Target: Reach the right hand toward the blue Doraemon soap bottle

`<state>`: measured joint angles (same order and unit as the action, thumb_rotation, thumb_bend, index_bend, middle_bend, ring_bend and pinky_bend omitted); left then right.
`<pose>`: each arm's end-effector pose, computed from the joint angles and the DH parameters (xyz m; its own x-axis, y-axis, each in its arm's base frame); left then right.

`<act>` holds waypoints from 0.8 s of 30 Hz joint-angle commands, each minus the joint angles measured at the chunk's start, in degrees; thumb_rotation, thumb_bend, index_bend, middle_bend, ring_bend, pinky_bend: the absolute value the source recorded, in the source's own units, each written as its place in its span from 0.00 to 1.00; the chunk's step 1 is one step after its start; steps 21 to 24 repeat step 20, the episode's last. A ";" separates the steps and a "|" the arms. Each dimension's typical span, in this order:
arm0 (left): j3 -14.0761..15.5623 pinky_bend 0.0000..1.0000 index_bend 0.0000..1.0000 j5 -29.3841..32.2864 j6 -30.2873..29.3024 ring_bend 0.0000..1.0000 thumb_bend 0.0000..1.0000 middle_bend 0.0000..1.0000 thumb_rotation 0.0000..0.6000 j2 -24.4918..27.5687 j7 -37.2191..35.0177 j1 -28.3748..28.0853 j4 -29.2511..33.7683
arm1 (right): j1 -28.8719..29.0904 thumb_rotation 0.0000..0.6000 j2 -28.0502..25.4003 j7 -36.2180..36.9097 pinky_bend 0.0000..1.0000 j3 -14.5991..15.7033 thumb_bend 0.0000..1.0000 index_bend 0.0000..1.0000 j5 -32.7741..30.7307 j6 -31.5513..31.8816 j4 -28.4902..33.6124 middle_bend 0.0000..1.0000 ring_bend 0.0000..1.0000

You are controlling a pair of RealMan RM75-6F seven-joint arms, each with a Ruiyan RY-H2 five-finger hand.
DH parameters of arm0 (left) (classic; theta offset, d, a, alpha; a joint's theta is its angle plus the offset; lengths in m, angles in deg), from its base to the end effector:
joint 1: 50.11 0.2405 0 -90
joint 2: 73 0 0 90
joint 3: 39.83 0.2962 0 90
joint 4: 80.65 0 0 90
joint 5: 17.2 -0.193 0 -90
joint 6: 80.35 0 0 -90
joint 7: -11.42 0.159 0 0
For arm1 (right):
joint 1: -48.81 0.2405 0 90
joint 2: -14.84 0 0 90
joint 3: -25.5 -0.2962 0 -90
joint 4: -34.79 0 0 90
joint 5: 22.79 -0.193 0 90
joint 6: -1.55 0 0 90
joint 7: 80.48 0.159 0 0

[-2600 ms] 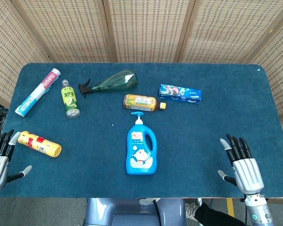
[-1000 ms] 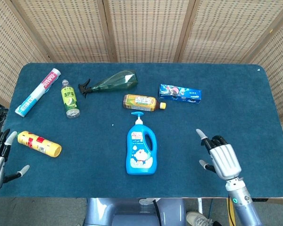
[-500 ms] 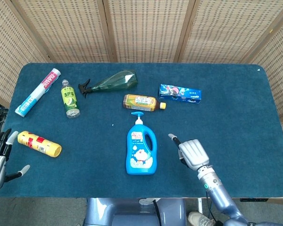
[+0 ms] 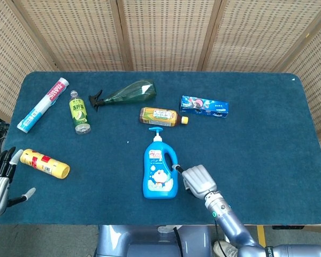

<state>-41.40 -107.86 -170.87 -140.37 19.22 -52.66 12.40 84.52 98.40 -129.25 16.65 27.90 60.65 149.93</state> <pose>-0.3265 0.1789 0.1775 0.4574 -0.0583 0.8874 0.8866 -0.0474 -0.4601 -0.1457 -0.2872 0.0054 0.5109 -0.4047 0.7585 -0.8425 -0.4112 0.3480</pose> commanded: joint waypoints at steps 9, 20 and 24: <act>-0.05 0.00 0.00 0.23 0.15 0.00 0.16 0.00 0.91 -0.16 -0.15 -0.07 -0.46 | 5.17 1.00 4.50 -4.08 0.62 2.66 0.99 0.19 -6.30 4.00 1.92 0.74 0.87; -0.08 0.00 0.00 0.47 0.12 0.00 0.16 0.00 0.91 -0.12 -0.47 0.01 -0.66 | 7.47 1.00 5.78 -4.62 0.62 4.35 0.98 0.19 -7.07 6.77 2.48 0.74 0.87; -0.08 0.00 0.00 0.47 0.12 0.00 0.16 0.00 0.91 -0.12 -0.47 0.01 -0.66 | 7.47 1.00 5.78 -4.62 0.62 4.35 0.98 0.19 -7.07 6.77 2.48 0.74 0.87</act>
